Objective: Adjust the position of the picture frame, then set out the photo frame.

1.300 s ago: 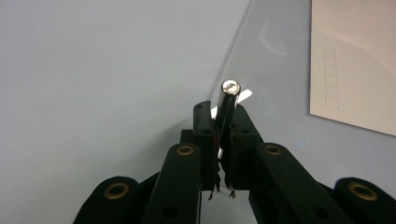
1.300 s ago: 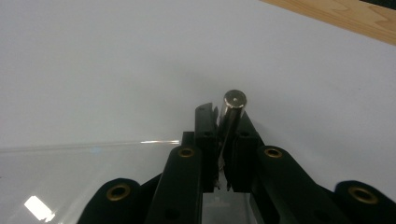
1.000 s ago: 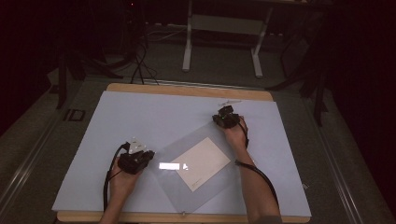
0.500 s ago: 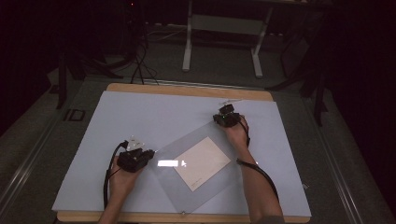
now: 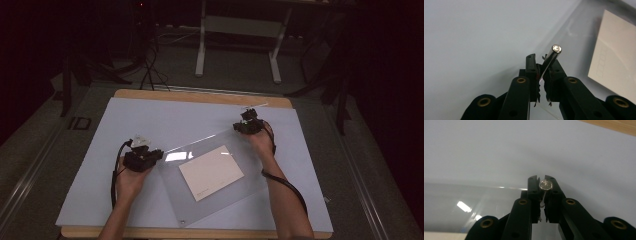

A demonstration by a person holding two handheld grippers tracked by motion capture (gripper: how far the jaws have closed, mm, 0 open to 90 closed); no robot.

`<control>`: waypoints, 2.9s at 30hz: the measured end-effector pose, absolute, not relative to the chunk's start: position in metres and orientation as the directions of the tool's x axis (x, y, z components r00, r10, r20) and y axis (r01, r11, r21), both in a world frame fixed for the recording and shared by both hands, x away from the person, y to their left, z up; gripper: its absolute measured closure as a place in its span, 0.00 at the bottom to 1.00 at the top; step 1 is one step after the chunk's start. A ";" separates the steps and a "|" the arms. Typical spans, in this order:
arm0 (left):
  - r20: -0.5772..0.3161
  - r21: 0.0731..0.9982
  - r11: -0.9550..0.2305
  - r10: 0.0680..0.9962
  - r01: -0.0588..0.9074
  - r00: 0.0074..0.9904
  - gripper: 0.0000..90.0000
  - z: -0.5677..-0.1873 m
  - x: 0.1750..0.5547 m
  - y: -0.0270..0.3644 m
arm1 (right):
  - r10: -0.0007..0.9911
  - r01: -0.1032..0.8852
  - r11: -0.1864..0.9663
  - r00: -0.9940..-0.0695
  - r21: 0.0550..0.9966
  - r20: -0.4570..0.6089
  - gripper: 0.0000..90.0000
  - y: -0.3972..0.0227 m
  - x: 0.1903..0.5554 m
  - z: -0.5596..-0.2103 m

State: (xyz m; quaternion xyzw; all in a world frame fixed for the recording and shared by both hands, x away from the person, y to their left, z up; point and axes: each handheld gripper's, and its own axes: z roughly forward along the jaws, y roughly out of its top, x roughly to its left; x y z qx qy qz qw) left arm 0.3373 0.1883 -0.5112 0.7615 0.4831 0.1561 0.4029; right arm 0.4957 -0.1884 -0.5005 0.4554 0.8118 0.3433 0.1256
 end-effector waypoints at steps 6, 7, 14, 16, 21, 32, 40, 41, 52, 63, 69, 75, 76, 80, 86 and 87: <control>-0.159 0.759 -0.208 0.860 0.617 0.486 0.91 -0.499 0.360 0.191 | 0.835 0.673 0.310 -0.530 0.671 0.146 0.93 -0.199 0.489 -0.496; -0.161 0.757 -0.210 0.858 0.618 0.488 0.90 -0.496 0.364 0.192 | 0.838 0.677 0.305 -0.525 0.670 0.150 0.93 -0.202 0.486 -0.494; -0.181 0.748 -0.197 0.858 0.634 0.480 0.90 -0.485 0.397 0.197 | 0.837 0.682 0.284 -0.519 0.675 0.173 0.92 -0.212 0.474 -0.487; -0.187 0.740 -0.203 0.854 0.642 0.485 0.90 -0.484 0.406 0.198 | 0.832 0.677 0.291 -0.528 0.676 0.171 0.92 -0.216 0.465 -0.486; -0.201 0.713 -0.207 0.855 0.670 0.478 0.90 -0.487 0.426 0.192 | 0.834 0.678 0.303 -0.528 0.670 0.157 0.92 -0.221 0.458 -0.487; -0.172 0.645 -0.241 0.879 0.725 0.444 0.91 -0.514 0.444 0.177 | 0.855 0.718 0.300 -0.495 0.629 0.158 0.92 -0.226 0.462 -0.515; -0.155 0.644 -0.251 0.882 0.723 0.445 0.92 -0.513 0.439 0.177 | 0.854 0.713 0.308 -0.499 0.630 0.146 0.92 -0.223 0.462 -0.515; -0.156 0.644 -0.250 0.883 0.723 0.443 0.92 -0.514 0.440 0.177 | 0.860 0.713 0.303 -0.491 0.632 0.142 0.92 -0.222 0.461 -0.515; -0.197 0.716 -0.202 0.860 0.668 0.471 0.77 -0.514 0.430 0.187 | 0.861 0.704 0.292 -0.489 0.647 0.143 0.81 -0.226 0.459 -0.517; -0.161 0.842 -0.133 0.863 0.523 0.479 0.66 -0.510 0.402 0.207 | 0.804 0.571 0.339 -0.588 0.748 0.085 0.61 -0.244 0.438 -0.509; -0.154 0.841 -0.137 0.866 0.523 0.475 0.66 -0.517 0.399 0.213 | 0.811 0.531 0.339 -0.584 0.777 0.045 0.67 -0.246 0.435 -0.509; -0.153 0.841 -0.151 0.855 0.519 0.496 0.77 -0.519 0.399 0.212 | 0.819 0.516 0.324 -0.573 0.793 0.038 0.75 -0.249 0.433 -0.511; -0.153 0.841 -0.151 0.855 0.519 0.496 0.78 -0.519 0.399 0.212 | 0.819 0.516 0.324 -0.573 0.793 0.038 0.75 -0.249 0.433 -0.511; -0.148 0.840 -0.158 0.854 0.518 0.499 0.81 -0.522 0.401 0.210 | 0.822 0.497 0.314 -0.568 0.809 0.029 0.75 -0.248 0.432 -0.514; -0.150 0.851 -0.152 0.846 0.502 0.511 0.77 -0.523 0.403 0.205 | 0.817 0.471 0.313 -0.576 0.825 0.019 0.81 -0.244 0.434 -0.512; -0.154 0.854 -0.147 0.845 0.499 0.513 0.77 -0.523 0.403 0.204 | 0.820 0.471 0.306 -0.572 0.827 0.022 0.81 -0.242 0.434 -0.512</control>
